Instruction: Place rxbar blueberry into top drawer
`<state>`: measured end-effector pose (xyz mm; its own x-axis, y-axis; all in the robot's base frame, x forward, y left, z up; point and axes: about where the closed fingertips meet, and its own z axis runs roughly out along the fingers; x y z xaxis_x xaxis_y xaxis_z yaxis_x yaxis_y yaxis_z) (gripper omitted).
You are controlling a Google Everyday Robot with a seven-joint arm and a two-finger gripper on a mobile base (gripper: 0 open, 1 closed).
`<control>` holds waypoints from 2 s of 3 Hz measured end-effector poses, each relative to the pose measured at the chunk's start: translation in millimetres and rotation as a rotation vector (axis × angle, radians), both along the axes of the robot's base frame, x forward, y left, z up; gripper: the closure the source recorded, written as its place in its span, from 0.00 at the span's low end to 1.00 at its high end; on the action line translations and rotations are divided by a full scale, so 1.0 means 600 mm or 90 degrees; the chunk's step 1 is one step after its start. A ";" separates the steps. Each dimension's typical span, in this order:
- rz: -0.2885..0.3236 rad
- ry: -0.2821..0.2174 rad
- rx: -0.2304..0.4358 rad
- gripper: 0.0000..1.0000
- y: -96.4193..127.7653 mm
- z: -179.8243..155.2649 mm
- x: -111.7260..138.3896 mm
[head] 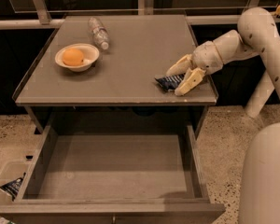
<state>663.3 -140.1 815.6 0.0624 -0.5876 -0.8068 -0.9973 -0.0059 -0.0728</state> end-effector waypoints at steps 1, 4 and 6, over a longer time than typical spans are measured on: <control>0.000 0.000 0.000 1.00 0.000 0.014 0.000; 0.045 -0.096 -0.030 1.00 0.038 0.167 -0.065; 0.070 -0.082 -0.044 1.00 0.048 0.209 -0.183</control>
Offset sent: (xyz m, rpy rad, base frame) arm -0.0268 0.0191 0.0995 -0.0575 -0.1584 0.0507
